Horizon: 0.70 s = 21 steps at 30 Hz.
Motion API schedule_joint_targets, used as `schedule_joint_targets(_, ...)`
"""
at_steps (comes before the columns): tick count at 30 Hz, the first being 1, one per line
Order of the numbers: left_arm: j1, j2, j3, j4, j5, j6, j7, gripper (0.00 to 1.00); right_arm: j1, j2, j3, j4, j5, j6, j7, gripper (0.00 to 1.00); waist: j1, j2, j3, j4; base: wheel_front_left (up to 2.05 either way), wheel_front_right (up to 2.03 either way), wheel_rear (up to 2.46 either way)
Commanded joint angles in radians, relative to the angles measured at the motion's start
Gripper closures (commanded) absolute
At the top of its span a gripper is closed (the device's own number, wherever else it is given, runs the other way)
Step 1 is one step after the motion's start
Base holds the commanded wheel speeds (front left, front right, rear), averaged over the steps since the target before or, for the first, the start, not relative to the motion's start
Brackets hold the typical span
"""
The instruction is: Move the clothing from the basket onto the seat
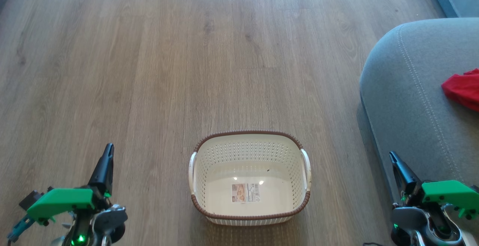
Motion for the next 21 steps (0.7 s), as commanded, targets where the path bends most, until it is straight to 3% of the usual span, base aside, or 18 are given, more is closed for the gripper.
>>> schedule_joint_targets(1,-0.055,0.007,0.036,-0.034,-0.004,-0.007,0.007,1.00,-0.052,-0.004,0.017,-0.041,-0.002,0.007,0.006,1.00,0.0000,0.0000,0.000,0.000,0.00,0.00,0.00)
schedule_joint_targets(21,-0.055,0.007,0.036,-0.034,-0.004,-0.007,0.007,1.00,-0.052,-0.003,0.015,-0.041,-0.003,0.007,0.007,1.00,0.0000,0.0000,0.000,0.000,0.00,0.00,0.00)
